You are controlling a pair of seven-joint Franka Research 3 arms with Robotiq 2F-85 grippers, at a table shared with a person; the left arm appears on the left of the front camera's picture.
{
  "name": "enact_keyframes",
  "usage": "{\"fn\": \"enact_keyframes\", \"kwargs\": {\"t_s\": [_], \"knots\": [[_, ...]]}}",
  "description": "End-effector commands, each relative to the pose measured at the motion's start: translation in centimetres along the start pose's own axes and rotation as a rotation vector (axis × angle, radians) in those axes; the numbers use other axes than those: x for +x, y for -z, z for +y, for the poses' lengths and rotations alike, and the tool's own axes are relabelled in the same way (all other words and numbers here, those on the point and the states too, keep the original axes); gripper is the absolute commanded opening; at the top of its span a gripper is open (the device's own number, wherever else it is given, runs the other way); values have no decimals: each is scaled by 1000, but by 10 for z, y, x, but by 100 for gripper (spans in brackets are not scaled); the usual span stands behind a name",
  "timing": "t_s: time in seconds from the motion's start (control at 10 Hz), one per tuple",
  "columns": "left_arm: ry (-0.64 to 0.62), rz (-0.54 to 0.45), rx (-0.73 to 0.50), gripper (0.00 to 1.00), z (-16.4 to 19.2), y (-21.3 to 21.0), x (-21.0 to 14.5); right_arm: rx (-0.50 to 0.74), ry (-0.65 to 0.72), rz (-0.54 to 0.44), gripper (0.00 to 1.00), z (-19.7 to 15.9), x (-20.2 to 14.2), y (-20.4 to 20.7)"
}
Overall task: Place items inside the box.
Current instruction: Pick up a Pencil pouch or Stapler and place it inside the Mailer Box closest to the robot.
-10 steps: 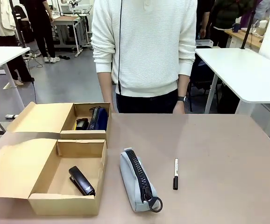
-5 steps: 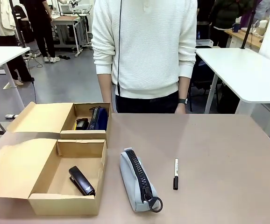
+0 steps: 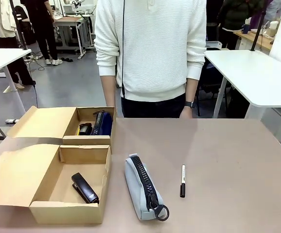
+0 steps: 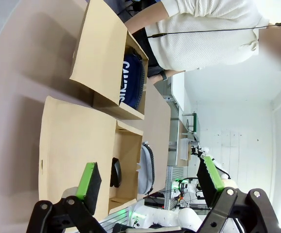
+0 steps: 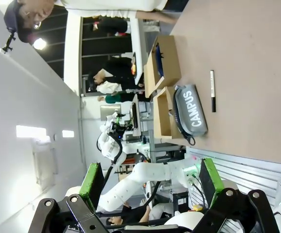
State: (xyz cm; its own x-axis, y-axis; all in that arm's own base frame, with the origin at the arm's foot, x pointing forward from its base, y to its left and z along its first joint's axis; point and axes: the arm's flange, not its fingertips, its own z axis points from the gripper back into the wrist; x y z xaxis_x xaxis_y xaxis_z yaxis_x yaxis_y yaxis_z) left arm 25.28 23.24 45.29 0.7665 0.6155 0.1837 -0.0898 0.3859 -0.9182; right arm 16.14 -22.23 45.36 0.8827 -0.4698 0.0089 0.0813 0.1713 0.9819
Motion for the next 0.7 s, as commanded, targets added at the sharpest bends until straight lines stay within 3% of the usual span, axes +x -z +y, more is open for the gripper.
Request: {"fn": "enact_keyframes", "kwargs": {"t_s": [0.0,0.1,0.3,0.5,0.6], "knots": [[16,-7,-24,100,0,0,1,18,-26,-6,100,1,0,1],[16,-7,-24,100,0,0,1,0,0,0,100,0,0,0],[16,-7,-24,100,0,0,1,-287,-102,208,100,44,23,99],[16,-7,-24,100,0,0,1,-492,-106,321,100,62,37,186],[16,-7,-24,100,0,0,1,-648,-106,322,100,63,32,229]]}}
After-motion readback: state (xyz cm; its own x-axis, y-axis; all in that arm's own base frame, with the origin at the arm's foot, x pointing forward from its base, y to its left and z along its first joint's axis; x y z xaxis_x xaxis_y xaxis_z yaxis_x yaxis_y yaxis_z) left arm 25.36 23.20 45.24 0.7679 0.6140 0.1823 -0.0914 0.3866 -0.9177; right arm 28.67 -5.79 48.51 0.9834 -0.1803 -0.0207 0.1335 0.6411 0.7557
